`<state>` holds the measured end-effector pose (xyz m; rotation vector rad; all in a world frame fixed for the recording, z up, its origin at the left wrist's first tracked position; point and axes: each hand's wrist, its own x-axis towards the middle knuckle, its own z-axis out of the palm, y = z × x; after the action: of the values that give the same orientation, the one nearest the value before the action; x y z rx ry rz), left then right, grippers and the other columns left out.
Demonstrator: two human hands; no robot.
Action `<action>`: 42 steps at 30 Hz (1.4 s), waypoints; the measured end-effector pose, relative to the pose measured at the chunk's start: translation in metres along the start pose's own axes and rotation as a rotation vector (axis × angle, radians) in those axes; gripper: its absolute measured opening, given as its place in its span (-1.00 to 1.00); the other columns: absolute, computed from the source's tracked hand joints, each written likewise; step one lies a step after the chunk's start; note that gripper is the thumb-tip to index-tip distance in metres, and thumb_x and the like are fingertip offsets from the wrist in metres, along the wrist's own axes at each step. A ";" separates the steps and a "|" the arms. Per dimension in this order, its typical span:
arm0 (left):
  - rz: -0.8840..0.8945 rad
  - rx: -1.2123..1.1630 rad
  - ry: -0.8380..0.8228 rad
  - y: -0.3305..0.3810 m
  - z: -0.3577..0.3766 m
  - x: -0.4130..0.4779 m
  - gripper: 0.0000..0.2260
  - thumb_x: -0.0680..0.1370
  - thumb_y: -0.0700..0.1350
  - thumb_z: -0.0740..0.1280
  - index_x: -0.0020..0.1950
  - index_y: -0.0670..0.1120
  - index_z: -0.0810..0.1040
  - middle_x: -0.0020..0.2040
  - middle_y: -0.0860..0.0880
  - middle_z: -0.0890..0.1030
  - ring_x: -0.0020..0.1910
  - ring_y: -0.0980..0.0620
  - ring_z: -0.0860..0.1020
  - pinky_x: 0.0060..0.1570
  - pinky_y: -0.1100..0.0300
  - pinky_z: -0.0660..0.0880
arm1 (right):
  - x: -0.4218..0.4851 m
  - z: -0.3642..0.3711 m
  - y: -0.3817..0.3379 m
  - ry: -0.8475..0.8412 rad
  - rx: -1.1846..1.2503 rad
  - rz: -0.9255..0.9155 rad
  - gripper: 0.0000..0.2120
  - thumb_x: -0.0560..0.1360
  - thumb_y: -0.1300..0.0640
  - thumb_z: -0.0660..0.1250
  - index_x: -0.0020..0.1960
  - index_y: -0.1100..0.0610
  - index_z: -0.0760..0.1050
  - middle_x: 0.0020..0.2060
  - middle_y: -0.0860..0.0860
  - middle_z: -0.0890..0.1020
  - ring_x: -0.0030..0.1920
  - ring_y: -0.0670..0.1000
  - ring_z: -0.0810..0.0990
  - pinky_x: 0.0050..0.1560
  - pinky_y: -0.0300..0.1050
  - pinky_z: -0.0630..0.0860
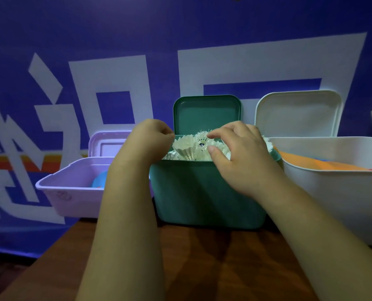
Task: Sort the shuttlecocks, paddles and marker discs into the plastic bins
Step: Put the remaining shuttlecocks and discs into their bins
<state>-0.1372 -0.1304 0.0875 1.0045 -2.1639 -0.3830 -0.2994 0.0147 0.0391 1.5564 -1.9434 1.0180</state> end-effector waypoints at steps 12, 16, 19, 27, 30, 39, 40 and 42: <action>0.128 0.129 -0.173 0.015 0.015 -0.004 -0.60 0.60 0.01 0.40 0.44 0.01 0.54 0.34 -0.05 0.60 0.24 -0.10 0.57 0.17 0.08 0.52 | -0.015 -0.017 0.013 0.015 0.071 0.133 -0.83 0.65 0.01 0.28 0.07 -0.12 0.65 0.14 -0.13 0.56 0.24 -0.02 0.40 0.28 -0.03 0.42; 0.118 0.064 -0.179 0.013 0.021 -0.003 -0.77 0.59 -0.01 0.40 0.24 0.07 0.70 0.17 -0.05 0.69 0.05 -0.04 0.60 0.03 0.13 0.55 | -0.019 -0.028 0.016 0.016 0.080 0.134 -0.84 0.64 0.04 0.28 0.05 -0.11 0.65 0.11 -0.13 0.55 0.21 -0.02 0.39 0.26 -0.09 0.37; 0.107 0.077 -0.219 0.014 0.020 -0.002 -0.68 0.64 -0.07 0.33 0.38 0.07 0.62 0.27 -0.04 0.66 0.13 -0.04 0.59 0.08 0.14 0.45 | -0.027 -0.040 0.024 0.024 0.039 0.125 -0.84 0.63 0.06 0.30 0.03 -0.09 0.66 0.10 -0.11 0.56 0.20 -0.01 0.40 0.22 -0.13 0.33; 0.253 -0.083 -0.057 0.064 0.020 -0.019 -0.70 0.66 -0.12 0.26 0.37 0.00 0.59 0.25 0.02 0.64 0.16 0.00 0.60 0.10 0.11 0.52 | -0.072 -0.109 0.068 0.254 -0.006 0.167 -0.84 0.63 0.15 0.31 0.04 0.01 0.67 0.02 -0.09 0.59 0.11 -0.02 0.50 0.08 -0.13 0.41; 0.407 -0.167 -0.098 0.108 0.032 -0.042 -0.75 0.64 -0.12 0.29 0.28 0.02 0.64 0.12 0.09 0.69 0.08 0.10 0.63 0.13 0.12 0.56 | -0.091 -0.135 0.092 0.335 -0.027 0.244 -0.84 0.62 0.16 0.33 0.03 0.01 0.69 0.00 -0.07 0.61 0.09 -0.02 0.54 0.05 -0.19 0.46; 0.701 -0.280 -0.554 0.221 0.095 -0.133 -0.83 0.65 -0.01 0.35 0.19 0.17 0.66 0.04 0.22 0.69 0.03 0.26 0.64 0.09 0.23 0.58 | -0.151 -0.206 0.142 0.433 -0.046 0.408 -0.84 0.60 0.19 0.34 0.00 0.04 0.70 0.00 -0.05 0.62 -0.02 -0.05 0.58 -0.01 -0.12 0.53; 0.705 -0.316 -0.611 0.231 0.101 -0.139 -0.83 0.66 -0.03 0.34 0.19 0.16 0.66 0.04 0.21 0.70 0.02 0.26 0.66 0.09 0.21 0.60 | -0.159 -0.213 0.148 0.422 -0.048 0.433 -0.84 0.60 0.18 0.34 0.00 0.03 0.69 0.00 -0.05 0.61 -0.03 -0.05 0.57 -0.03 -0.17 0.50; 0.704 -0.382 -0.706 0.251 0.116 -0.151 -0.83 0.67 -0.08 0.33 0.18 0.11 0.67 0.03 0.18 0.72 -0.01 0.24 0.68 0.05 0.21 0.63 | -0.176 -0.226 0.164 0.412 -0.077 0.478 -0.86 0.59 0.18 0.35 0.00 0.04 0.69 -0.01 -0.04 0.61 -0.03 -0.03 0.57 -0.03 -0.16 0.50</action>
<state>-0.2891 0.1450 0.0650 -0.1757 -2.7201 -0.8409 -0.4330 0.3152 0.0085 0.7663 -2.0544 1.3089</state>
